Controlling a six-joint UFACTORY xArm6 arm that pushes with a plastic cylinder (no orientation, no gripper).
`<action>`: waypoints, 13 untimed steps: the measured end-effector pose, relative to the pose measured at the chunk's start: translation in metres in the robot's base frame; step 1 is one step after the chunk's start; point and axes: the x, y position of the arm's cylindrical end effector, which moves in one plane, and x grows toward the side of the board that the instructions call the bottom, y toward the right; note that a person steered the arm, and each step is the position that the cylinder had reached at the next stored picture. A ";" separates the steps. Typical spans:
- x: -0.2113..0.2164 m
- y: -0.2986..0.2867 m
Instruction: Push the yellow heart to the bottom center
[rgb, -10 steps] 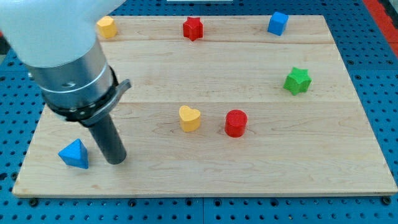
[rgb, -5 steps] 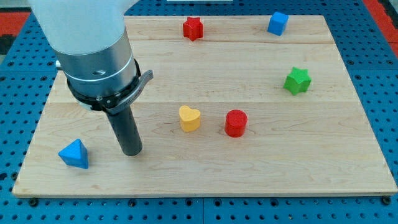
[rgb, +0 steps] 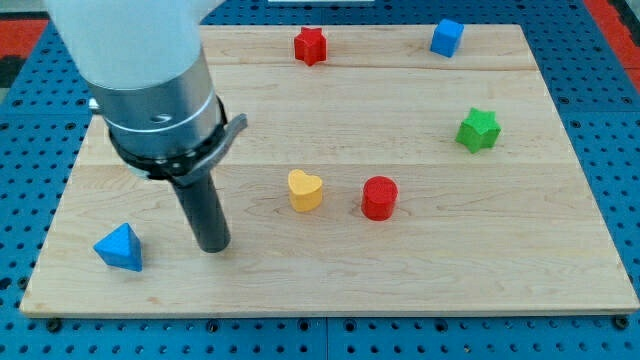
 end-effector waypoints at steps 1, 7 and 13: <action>0.000 0.009; -0.062 0.004; -0.053 0.095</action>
